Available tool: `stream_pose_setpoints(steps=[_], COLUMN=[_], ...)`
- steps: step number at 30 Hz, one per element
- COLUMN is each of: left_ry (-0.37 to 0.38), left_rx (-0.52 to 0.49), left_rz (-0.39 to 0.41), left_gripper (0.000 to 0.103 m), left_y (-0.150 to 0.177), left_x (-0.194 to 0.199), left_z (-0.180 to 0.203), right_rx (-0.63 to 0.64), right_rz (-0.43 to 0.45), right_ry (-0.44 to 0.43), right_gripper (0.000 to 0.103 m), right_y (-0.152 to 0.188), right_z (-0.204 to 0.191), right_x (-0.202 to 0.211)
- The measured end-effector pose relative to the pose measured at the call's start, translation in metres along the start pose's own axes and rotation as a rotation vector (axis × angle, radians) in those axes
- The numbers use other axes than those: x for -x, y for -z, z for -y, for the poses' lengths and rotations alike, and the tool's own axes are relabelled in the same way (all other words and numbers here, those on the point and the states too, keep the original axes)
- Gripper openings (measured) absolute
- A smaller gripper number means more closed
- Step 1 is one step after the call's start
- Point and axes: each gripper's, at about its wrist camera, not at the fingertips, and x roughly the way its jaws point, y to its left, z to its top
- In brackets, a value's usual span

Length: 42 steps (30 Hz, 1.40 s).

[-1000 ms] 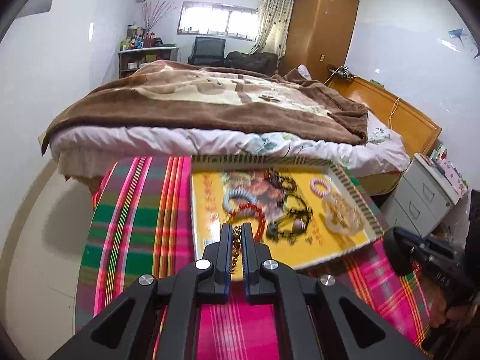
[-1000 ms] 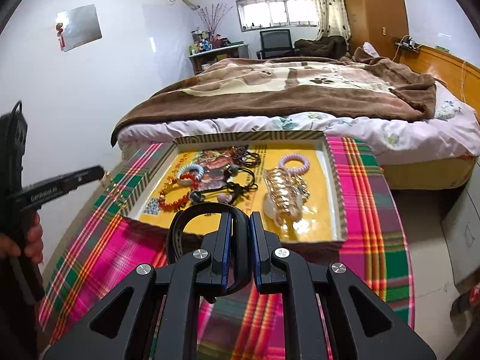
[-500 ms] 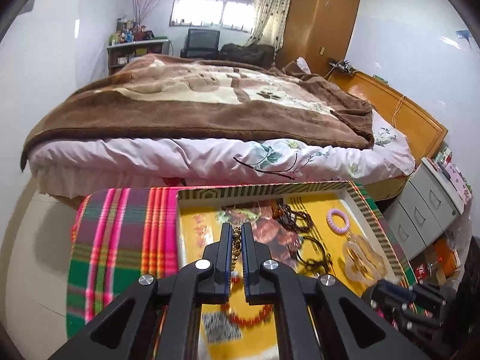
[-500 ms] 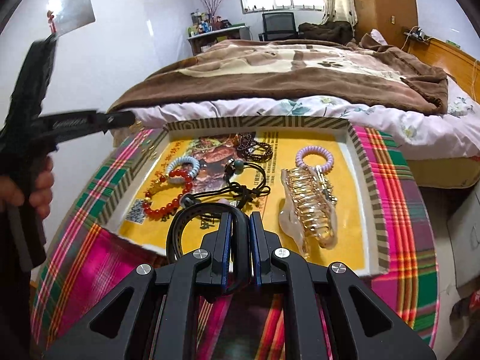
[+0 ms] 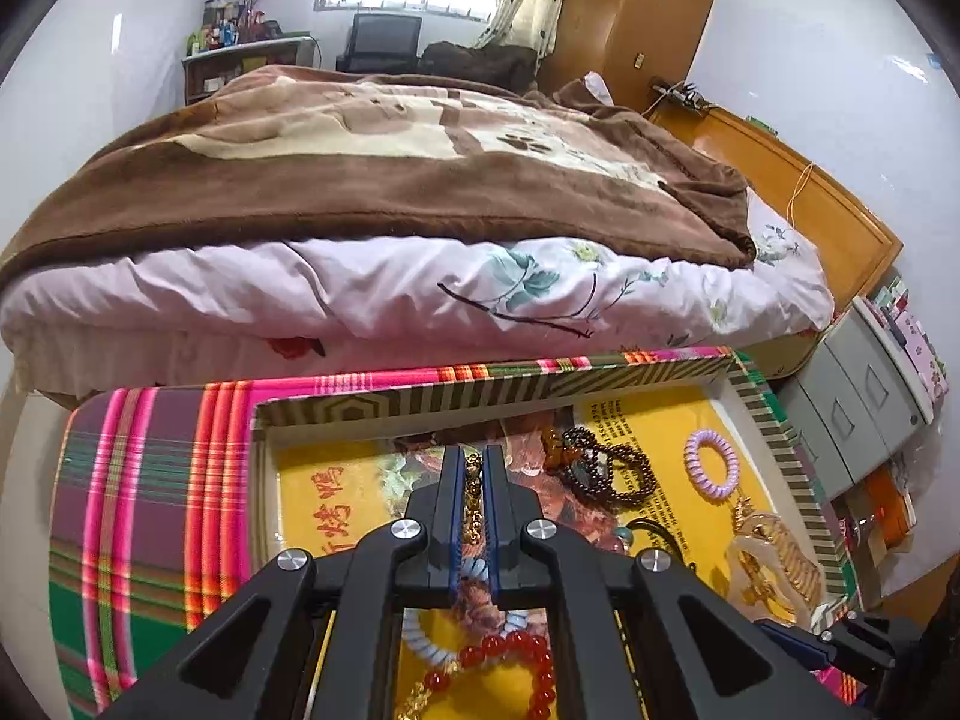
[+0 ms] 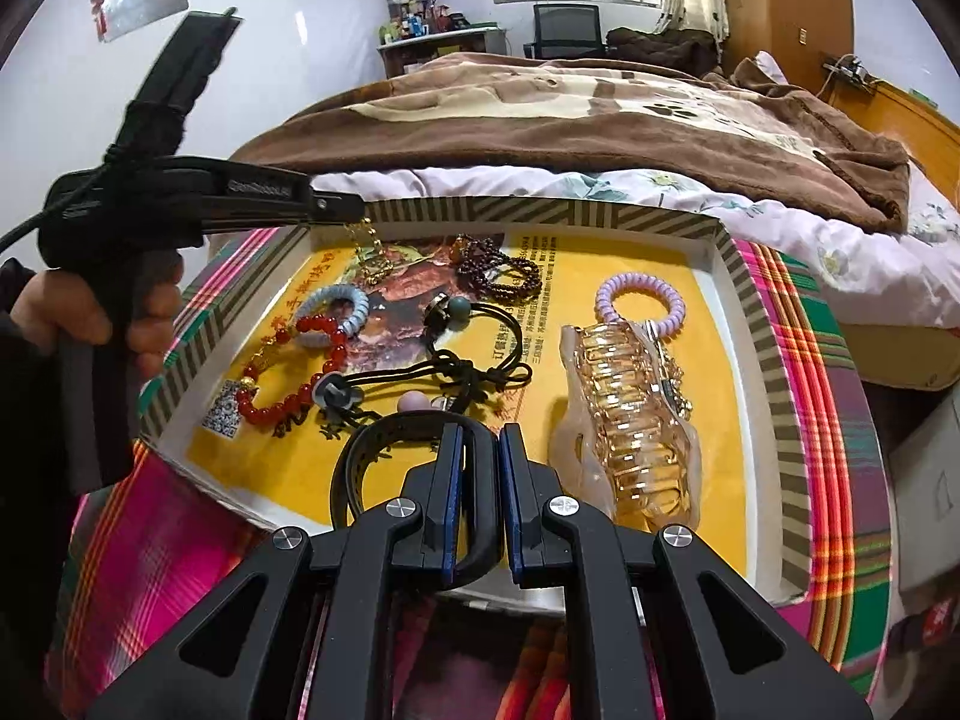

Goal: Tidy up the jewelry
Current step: 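Carry the gold chain and black band over the tray with both tools, then open both tools to release the gold chain and black band into the tray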

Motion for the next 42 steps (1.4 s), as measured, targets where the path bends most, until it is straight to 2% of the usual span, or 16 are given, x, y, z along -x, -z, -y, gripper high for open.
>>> stream_pose_setpoints(steps=[16,19,21,26,30,32,42], left_ry=[-0.019,-0.027,-0.032,-0.045,-0.082,-0.085,-0.100], left_rx=[0.020,0.000,-0.001,-0.006,-0.033,-0.034,-0.055], left_rz=[-0.061,-0.060,-0.060,-0.057,-0.027,-0.018,0.041], left_gripper=[0.007,0.022,0.040,0.046,0.062,0.063,0.065], left_y=[0.000,0.002,0.003,0.007,0.010,0.012,0.025], left_x=[-0.028,-0.028,-0.027,-0.025,-0.012,-0.004,0.044], left_z=[-0.004,-0.001,0.001,0.004,0.010,0.013,0.026], right_rx=[0.072,0.076,0.080,0.088,0.073,0.063,0.038], right_rz=[-0.044,-0.051,-0.051,-0.045,-0.021,-0.015,0.006], right_ry=[0.052,0.061,0.069,0.072,0.066,0.062,0.067], right_gripper=[0.012,0.013,0.013,0.015,0.026,0.037,0.038], right_y=[-0.001,-0.001,0.000,-0.001,-0.001,-0.001,0.004], right_z=[-0.010,-0.011,-0.012,-0.013,-0.014,-0.014,-0.019], right_x=[-0.014,-0.016,-0.017,-0.015,-0.009,-0.006,0.011])
